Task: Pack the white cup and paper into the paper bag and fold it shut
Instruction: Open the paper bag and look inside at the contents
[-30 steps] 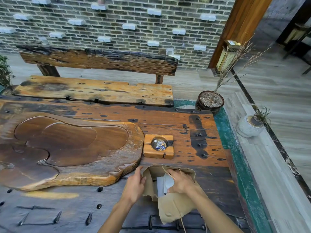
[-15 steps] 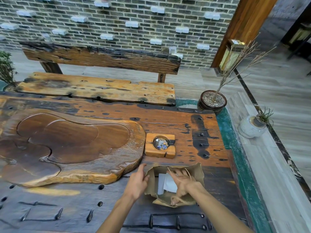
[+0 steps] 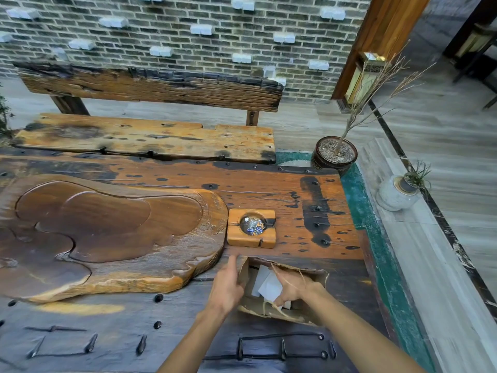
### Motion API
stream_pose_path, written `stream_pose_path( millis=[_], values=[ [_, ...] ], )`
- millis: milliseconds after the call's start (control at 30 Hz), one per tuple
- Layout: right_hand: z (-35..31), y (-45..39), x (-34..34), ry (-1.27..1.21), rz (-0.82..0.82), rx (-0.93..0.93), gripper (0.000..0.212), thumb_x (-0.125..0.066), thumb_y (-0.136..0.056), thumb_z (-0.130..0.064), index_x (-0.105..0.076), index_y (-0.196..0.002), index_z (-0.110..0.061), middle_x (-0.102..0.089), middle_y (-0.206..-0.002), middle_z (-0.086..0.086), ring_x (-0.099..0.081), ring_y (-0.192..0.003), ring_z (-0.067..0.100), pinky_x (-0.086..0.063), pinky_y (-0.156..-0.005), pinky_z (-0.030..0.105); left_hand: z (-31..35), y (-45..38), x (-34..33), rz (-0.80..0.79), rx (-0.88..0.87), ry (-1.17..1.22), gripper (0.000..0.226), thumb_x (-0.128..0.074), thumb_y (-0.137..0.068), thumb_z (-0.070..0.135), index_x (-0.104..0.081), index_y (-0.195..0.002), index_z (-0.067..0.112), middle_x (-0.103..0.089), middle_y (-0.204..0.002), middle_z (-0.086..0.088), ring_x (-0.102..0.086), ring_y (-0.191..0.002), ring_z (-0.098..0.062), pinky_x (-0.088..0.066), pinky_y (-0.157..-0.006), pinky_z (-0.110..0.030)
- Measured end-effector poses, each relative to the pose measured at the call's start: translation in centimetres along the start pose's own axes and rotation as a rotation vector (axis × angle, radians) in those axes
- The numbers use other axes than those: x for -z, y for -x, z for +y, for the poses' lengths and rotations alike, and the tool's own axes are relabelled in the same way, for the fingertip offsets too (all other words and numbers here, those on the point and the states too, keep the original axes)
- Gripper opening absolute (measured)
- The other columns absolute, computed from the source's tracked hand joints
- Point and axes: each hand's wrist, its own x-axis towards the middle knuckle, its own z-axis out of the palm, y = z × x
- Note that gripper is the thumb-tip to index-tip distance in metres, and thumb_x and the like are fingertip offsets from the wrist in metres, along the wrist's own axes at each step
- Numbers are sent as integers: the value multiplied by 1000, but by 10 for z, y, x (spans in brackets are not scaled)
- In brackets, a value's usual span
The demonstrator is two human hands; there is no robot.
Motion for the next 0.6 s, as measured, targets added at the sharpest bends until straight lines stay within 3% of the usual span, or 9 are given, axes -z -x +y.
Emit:
stream_pose_path(
  millis=[133,267,400,500,600],
  values=[
    [-2,9,8,107,-60,-51,121,-88,-61,-45,-12,-153,-26,-41,-153,4,-42,-139,29,-37,-113,40,4,-7,4,-2,3,19,70,-62,-79,0,-34,-140,20,-56,-90,-2,-56,-89,-22,-44,-74,-29],
    [0,15,16,187,-130,-99,128,-85,-66,-47,5,-155,-35,-22,-163,5,-30,-147,31,-32,-113,47,10,-15,9,-2,31,46,75,-63,-78,-4,-34,-143,20,-52,-78,2,-55,-80,-18,-41,-69,-26],
    [1,16,20,170,-97,-66,128,-86,-65,-47,4,-155,-37,-12,-166,2,-21,-150,29,-27,-117,45,14,-18,11,4,49,88,75,-65,-77,-5,-36,-143,18,-52,-74,0,-53,-72,-16,-40,-66,-24],
    [1,14,20,163,-96,-12,128,-86,-65,-47,2,-157,-31,-10,-166,2,-17,-151,28,-20,-120,44,14,-18,11,7,65,106,75,-69,-78,-2,-37,-142,18,-51,-71,2,-52,-69,-13,-41,-63,-23],
    [-2,8,16,42,-124,-31,111,-83,-72,-42,-14,-156,-20,-27,-161,6,-29,-147,28,-26,-119,37,14,-18,8,2,45,84,69,-68,-79,-2,-42,-139,19,-59,-80,-4,-58,-81,-21,-42,-70,-25]
  ],
)
